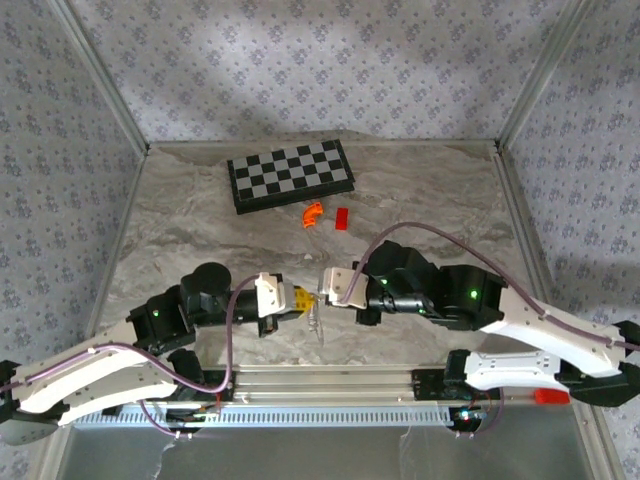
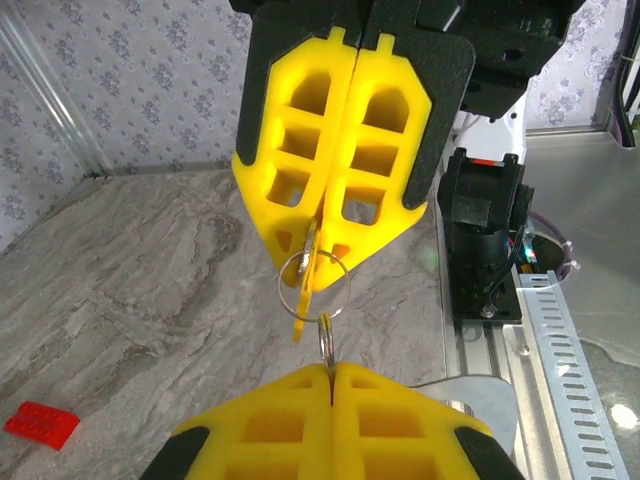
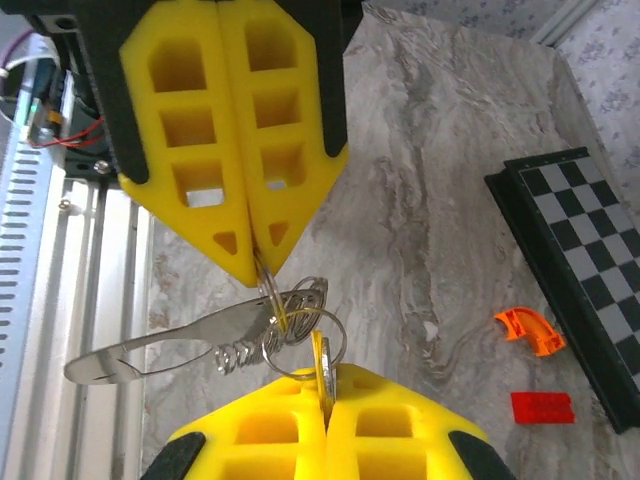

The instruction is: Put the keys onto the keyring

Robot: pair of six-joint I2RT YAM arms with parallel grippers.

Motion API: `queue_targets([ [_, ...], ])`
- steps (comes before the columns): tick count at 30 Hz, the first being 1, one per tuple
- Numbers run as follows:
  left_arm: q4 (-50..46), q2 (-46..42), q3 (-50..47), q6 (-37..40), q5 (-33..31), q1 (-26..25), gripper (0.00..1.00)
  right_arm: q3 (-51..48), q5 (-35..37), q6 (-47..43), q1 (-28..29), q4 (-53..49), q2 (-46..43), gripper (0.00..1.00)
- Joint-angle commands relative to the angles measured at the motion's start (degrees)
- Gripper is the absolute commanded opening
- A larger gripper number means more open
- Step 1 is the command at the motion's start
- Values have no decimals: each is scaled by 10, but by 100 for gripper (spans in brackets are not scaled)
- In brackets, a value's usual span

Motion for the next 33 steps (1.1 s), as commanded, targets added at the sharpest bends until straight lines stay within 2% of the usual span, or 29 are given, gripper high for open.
queue_targets([
  [1,6,-2,-16,1,-14,-1,0,31,60,-14,4,-14,13,0],
  [2,12,-4,-21,0,-16,-1,5,34,65,-14,4,-16,19,0],
  [3,18,-6,-27,-3,-22,-1,13,37,72,-14,4,-18,26,0],
  [4,23,-9,-32,-6,-32,-1,27,40,80,-13,4,-20,34,0],
  [6,33,-19,-43,-12,-54,-1,41,49,85,-9,3,-31,50,0],
  [7,38,-26,-49,-15,-66,-1,51,55,81,-7,2,-38,59,0],
  [8,42,-32,-56,-17,-74,-1,80,58,82,-7,1,-43,66,0],
  [9,45,-40,-61,-20,-83,-1,93,62,85,-7,-2,-45,75,0],
  [10,48,-48,-67,-25,-93,-1,99,67,88,-7,-6,-48,84,0],
  [14,58,-75,-90,-38,-112,-1,99,89,110,2,-22,-62,119,0],
  [21,68,-116,-123,-62,-188,-1,99,108,153,47,-50,-69,189,0],
  [26,62,-147,-147,-67,-230,-1,99,122,152,72,-60,-87,230,0],
  [33,40,-175,-161,-74,-233,-1,99,152,134,78,-90,-88,265,0],
])
